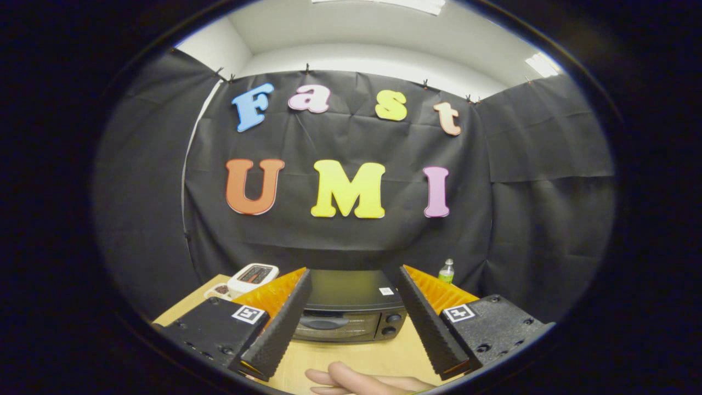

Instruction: Open the toaster oven, put the food inside, and close the toaster oven door.

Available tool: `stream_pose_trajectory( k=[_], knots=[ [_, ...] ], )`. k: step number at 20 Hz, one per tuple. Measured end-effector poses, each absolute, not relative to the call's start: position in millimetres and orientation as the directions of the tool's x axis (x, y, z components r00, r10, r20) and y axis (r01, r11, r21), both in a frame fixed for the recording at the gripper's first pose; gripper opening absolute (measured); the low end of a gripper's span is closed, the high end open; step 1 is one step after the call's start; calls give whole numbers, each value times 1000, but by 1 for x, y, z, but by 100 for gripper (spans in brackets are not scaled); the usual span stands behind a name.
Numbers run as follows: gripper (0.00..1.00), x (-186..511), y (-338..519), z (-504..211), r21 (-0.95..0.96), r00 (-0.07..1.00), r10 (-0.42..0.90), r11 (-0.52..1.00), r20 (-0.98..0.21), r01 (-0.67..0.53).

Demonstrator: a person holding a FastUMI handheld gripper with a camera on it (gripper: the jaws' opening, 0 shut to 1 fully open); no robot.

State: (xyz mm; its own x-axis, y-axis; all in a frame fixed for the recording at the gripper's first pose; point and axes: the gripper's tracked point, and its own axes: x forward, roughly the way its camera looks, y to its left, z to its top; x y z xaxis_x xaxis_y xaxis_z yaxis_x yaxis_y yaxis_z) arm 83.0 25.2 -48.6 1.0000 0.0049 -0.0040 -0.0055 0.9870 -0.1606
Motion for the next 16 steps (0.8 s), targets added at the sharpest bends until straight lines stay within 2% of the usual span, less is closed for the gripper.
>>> stream_pose_trajectory(
  k=[8, 16],
  knots=[
    [100, 190, 48, -124, -200, 991, 41, 978, -130, -66],
    [100, 236, 53, -202, -208, 947, 13, 974, -320, -84]
  ],
)
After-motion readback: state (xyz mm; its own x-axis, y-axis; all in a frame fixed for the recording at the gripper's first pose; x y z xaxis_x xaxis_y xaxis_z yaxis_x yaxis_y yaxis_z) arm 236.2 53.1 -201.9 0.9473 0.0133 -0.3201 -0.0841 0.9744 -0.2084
